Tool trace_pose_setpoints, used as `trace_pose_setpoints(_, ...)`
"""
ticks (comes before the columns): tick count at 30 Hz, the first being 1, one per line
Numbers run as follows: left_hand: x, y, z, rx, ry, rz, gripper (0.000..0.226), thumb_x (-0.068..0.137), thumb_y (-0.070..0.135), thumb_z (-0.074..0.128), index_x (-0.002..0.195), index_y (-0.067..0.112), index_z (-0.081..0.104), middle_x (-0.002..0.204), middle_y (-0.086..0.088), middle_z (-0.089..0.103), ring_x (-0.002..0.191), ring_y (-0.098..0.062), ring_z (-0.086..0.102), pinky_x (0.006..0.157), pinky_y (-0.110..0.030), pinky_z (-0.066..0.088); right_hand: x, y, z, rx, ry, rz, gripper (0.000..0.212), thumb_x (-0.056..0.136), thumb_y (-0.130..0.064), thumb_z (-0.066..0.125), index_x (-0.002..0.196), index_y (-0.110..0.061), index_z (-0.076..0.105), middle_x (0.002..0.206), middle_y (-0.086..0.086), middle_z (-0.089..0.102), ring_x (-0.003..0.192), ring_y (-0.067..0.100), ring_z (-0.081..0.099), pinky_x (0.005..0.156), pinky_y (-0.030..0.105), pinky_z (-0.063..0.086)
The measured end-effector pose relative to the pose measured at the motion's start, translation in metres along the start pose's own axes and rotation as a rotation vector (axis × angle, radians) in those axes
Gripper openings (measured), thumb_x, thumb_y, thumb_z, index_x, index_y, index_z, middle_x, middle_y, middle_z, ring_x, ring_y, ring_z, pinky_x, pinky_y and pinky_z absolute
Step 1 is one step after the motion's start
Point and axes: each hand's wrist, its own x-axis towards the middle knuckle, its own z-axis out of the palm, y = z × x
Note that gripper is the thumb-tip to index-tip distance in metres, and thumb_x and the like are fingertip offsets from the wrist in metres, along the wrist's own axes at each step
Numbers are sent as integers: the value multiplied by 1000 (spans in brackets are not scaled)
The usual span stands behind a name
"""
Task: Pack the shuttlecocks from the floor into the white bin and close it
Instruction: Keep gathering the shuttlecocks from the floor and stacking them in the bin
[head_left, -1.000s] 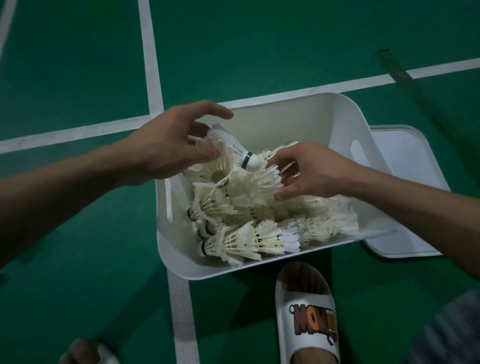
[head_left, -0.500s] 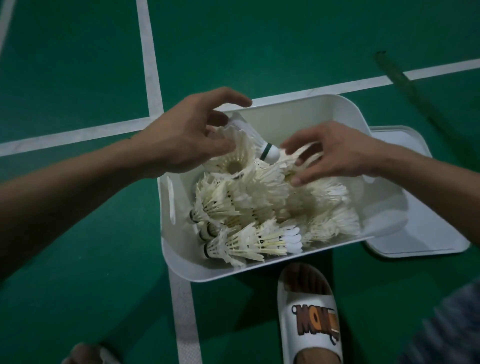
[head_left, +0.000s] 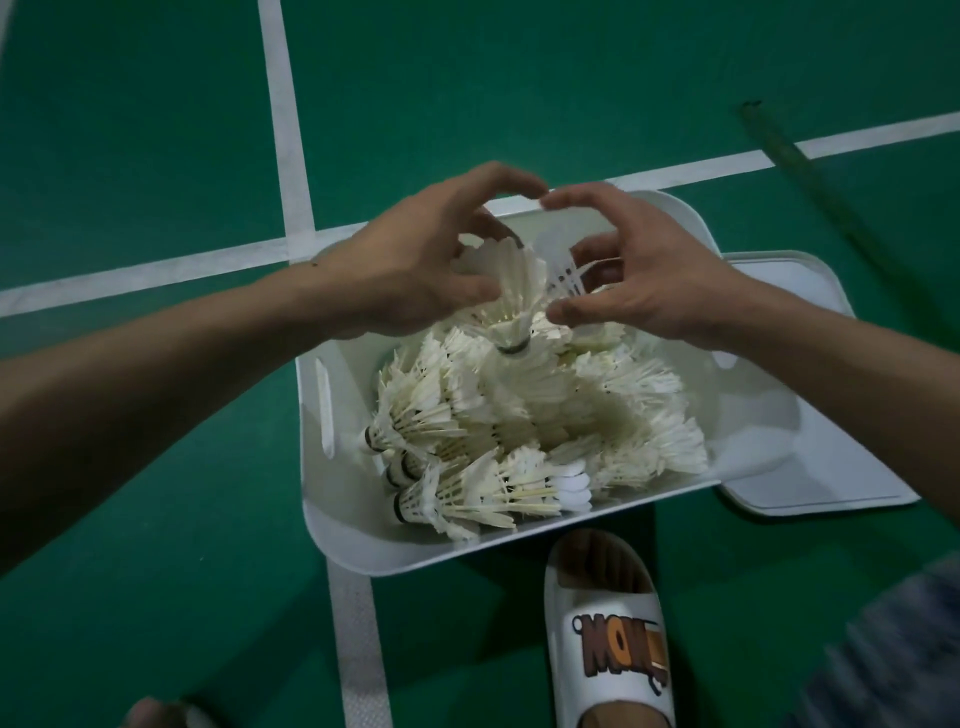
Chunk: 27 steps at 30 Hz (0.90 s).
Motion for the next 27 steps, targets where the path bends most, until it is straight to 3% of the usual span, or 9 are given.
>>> trace_pose_setpoints(4,-2,-7,-4,-7,26,-15,55,84,4,65,122,40,48,104,10,58,92,-7,63,73,-22,57,-7,7,-9,-73,97,24,90,69,-2,81,133,-47,35,122,13,52,82,30,70,75,42,60)
trace_pose_setpoints(6,-2,-9,-4,-15,9,-20,54,85,3,64,121,41,50,106,8,59,92,-8,64,73,-24,57,-10,12,-12,-166,130,31,87,69,-1,80,130,-48,40,132,3,42,83,35,68,77,46,58)
trace_pose_setpoints(11,-5,-12,1,4,-58,-44,52,84,-8,56,112,36,63,109,13,61,95,-10,63,81,-38,57,-13,19,-3,-258,37,136,53,76,-22,79,122,-38,58,127,-7,48,74,17,71,77,32,54)
trace_pose_setpoints(15,-5,-22,2,-112,-44,-75,41,86,-7,54,108,26,65,100,9,59,81,-7,62,60,-19,53,-9,26,9,-163,9,190,43,88,-34,65,129,-25,57,125,-4,58,82,13,71,85,36,55)
trace_pose_setpoints(18,-6,-32,0,-287,-41,-159,34,82,2,57,107,23,66,104,1,60,91,-18,65,75,-30,57,-10,27,12,-20,-11,204,25,95,-28,56,114,-15,67,106,5,69,93,24,68,89,40,55)
trace_pose_setpoints(20,-6,-38,-2,-422,-57,-223,36,74,10,55,107,20,67,108,-4,59,95,-25,65,81,-39,56,-10,28,11,59,31,210,21,92,-18,61,111,-11,66,107,9,66,95,28,67,87,39,56)
trace_pose_setpoints(24,-7,-36,-2,-582,-106,-235,38,78,30,57,113,17,62,99,-1,61,88,-18,65,75,-31,55,-11,30,7,278,72,253,54,78,5,70,121,-21,50,112,19,52,87,33,68,73,31,59)
trace_pose_setpoints(25,-8,-34,-3,-500,-108,-222,42,77,38,61,116,21,60,99,1,61,88,-16,65,77,-29,55,-13,31,6,251,52,242,64,76,8,70,125,-25,48,110,17,51,83,29,67,69,26,58)
trace_pose_setpoints(27,-10,-29,-2,-155,-101,-155,53,72,48,74,118,32,55,100,13,57,86,2,62,73,-9,49,-17,32,7,130,-17,215,69,74,10,70,127,-29,52,107,13,52,78,21,64,62,17,53)
